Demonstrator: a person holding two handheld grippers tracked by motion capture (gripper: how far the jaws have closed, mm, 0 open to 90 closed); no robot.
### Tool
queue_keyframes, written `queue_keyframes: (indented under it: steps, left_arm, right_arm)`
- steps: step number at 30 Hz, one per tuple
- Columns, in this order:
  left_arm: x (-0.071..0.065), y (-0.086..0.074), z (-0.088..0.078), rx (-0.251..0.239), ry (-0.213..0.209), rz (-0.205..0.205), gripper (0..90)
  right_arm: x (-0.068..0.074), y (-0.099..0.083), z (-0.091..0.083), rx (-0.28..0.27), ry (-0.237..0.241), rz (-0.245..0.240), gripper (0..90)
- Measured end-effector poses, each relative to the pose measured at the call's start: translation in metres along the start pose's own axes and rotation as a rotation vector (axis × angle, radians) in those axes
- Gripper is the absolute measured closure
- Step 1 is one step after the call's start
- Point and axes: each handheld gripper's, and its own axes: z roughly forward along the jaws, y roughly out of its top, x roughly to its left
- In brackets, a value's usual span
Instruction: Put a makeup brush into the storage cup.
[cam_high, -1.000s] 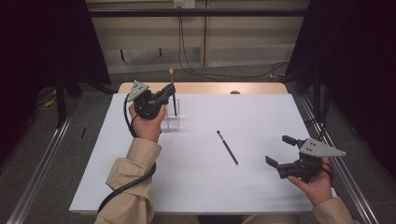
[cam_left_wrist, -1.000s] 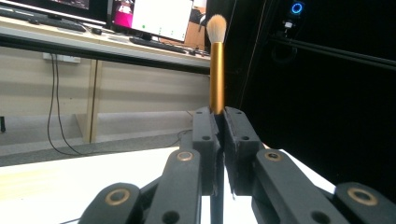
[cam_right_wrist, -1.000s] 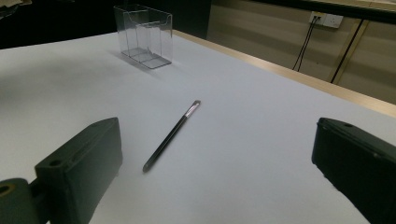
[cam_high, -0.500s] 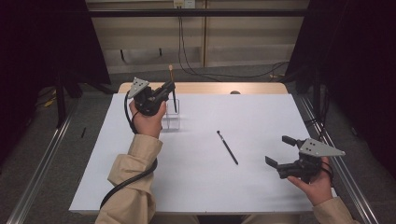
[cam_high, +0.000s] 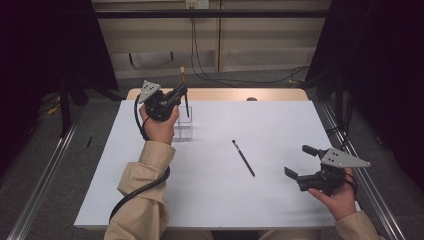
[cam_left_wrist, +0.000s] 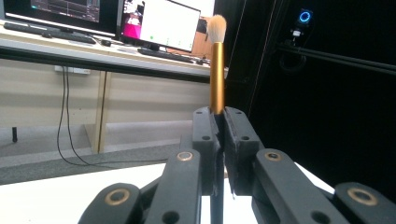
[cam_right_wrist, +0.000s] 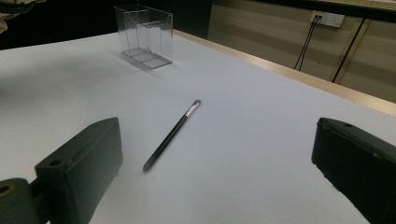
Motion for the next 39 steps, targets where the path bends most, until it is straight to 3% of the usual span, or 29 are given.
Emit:
queue_keyframes:
  steps: [22,39]
  left_arm:
    - [0.008,-0.013,0.007,0.001,0.043,0.058,84.1]
    - [0.018,-0.018,0.011,0.019,0.082,0.045,84.1]
  right_arm:
    - [0.000,0.000,0.000,-0.001,0.002,-0.002,1.5]
    - [0.000,0.000,0.000,-0.002,0.005,-0.005,1.5]
